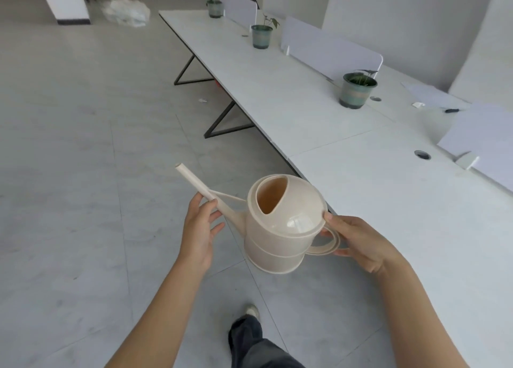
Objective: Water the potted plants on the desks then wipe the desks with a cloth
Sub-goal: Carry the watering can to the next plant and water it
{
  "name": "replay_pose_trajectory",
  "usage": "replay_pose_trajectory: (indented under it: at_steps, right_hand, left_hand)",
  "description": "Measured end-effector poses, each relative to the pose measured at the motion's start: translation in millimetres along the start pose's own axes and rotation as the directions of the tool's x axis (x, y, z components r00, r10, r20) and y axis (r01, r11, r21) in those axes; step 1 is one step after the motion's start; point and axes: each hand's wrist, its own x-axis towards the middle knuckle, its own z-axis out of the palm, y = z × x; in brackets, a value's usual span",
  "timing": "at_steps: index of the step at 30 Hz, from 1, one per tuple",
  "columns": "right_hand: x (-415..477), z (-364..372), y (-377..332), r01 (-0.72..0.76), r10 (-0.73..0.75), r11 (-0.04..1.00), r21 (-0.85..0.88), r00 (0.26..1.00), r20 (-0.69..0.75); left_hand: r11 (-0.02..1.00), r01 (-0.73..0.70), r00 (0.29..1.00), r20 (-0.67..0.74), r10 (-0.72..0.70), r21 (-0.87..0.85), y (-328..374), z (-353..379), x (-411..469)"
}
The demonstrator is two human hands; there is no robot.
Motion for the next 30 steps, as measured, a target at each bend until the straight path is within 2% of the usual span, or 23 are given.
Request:
replay_pose_trajectory:
  at_steps: [6, 10, 17, 24, 30]
  right_hand:
    - [89, -3, -55, 0.021, -0.02, 1.0, -0.017, 0.998, 0.064]
    - [138, -1, -91, 0.022, -0.022, 1.0, -0.001, 0.996, 0.086]
    - [205, -3, -129, -0.011, 0.011, 1.0, -0.011, 1.0, -0.01]
    - [279, -1, -159, -0.021, 0.025, 0.999, 0.027, 0.985, -0.169]
    - [328, 13, -196, -0.016, 0.053, 0.993, 0.118, 0.945, -0.322]
  left_hand:
    - [0.999, -0.024, 0.999, -0.026, 0.025, 0.034, 28, 23, 84]
    - [1.0, -0.007, 0.998, -0.063, 0.007, -0.001, 39, 38, 143]
    - [1.0, 0.018, 1.0, -0.004, -0.018, -0.002, 56, 66, 237]
    - [0.995, 0.078, 0.976, 0.197, -0.088, 0.055, 75, 97, 353]
    - [0.988, 0.066, 0.909, 0.401, -0.116, 0.136, 112, 126, 446]
